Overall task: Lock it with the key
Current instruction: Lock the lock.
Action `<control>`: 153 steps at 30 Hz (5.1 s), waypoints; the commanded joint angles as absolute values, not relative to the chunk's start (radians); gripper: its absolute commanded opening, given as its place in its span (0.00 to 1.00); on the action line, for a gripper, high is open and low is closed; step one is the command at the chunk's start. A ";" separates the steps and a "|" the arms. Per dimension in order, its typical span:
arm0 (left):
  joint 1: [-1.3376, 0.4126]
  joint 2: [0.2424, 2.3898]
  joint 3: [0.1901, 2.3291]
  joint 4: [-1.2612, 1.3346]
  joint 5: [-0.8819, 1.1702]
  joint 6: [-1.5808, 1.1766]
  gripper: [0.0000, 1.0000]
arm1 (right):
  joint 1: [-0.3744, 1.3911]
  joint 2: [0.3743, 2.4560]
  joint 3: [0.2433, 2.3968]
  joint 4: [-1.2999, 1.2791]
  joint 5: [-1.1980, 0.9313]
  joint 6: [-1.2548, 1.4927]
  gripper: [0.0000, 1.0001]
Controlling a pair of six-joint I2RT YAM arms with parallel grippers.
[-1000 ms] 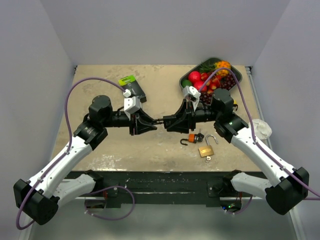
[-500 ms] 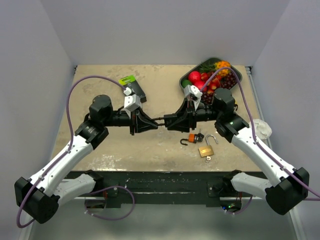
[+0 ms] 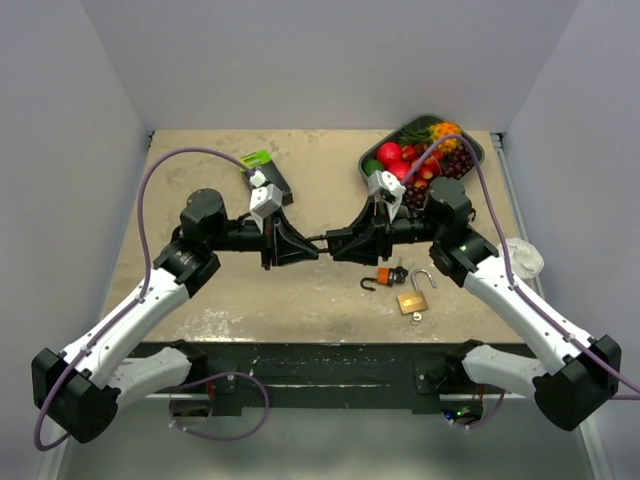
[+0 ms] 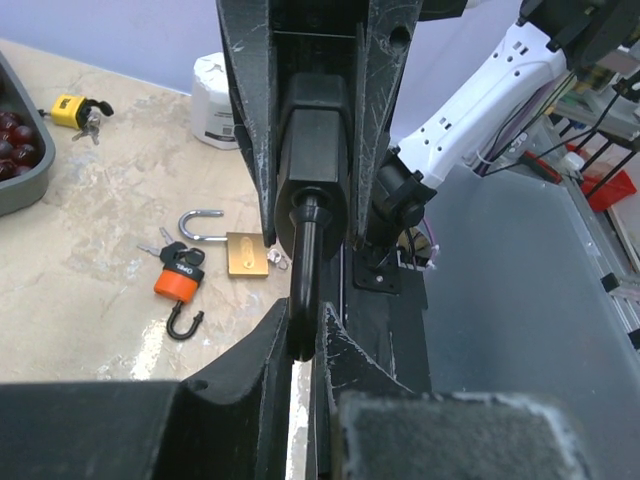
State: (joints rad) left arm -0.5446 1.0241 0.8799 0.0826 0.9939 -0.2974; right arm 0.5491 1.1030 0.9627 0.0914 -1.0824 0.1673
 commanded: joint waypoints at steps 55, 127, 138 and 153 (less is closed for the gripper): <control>-0.523 0.990 0.916 0.365 0.953 -0.472 0.00 | 0.623 1.177 0.923 -0.078 -1.120 0.005 0.27; 0.123 0.905 0.782 -0.083 0.878 -1.247 0.99 | 0.779 1.456 1.230 0.371 -0.315 0.371 0.00; 0.107 0.854 0.857 -0.393 0.654 -1.178 0.99 | 0.951 1.591 1.384 0.342 -0.207 0.319 0.00; 0.106 0.831 0.842 -0.423 0.663 -1.209 0.89 | 1.020 1.658 1.422 0.365 -0.089 0.310 0.00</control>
